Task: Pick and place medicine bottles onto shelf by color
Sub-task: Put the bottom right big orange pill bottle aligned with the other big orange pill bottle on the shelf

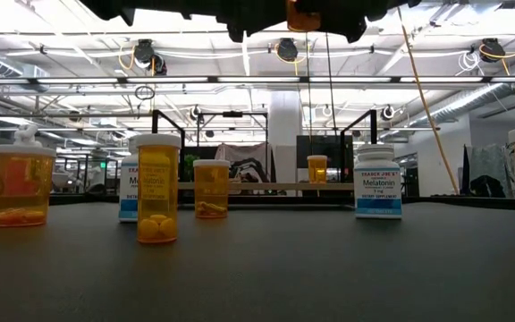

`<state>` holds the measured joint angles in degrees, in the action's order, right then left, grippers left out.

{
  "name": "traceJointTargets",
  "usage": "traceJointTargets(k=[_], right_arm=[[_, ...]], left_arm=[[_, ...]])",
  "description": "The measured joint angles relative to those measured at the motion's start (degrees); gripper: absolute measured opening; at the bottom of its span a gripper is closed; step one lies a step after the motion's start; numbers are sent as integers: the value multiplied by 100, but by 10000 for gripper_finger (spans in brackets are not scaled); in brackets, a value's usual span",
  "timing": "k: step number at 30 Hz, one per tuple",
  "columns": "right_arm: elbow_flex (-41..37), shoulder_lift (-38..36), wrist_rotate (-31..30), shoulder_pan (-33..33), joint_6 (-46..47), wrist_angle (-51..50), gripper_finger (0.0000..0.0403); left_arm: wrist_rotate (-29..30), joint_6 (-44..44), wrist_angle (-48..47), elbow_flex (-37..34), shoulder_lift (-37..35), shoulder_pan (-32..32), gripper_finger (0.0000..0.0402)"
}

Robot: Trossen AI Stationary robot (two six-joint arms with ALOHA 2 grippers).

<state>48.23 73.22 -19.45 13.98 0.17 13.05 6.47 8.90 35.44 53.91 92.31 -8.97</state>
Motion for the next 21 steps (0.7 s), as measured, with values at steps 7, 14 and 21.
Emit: traceJointTargets(k=[7,14,21], right_arm=[[-7,150,13,-2,-160,237,189],[-7,154,43,-2,-156,211,189],[-7,155,5,-4,-61,100,198]], left_arm=[[-20,40,-18,0,0,-6,233],[-13,3,-69,7,0,21,189],[-40,-25,-234,15,0,72,196]])
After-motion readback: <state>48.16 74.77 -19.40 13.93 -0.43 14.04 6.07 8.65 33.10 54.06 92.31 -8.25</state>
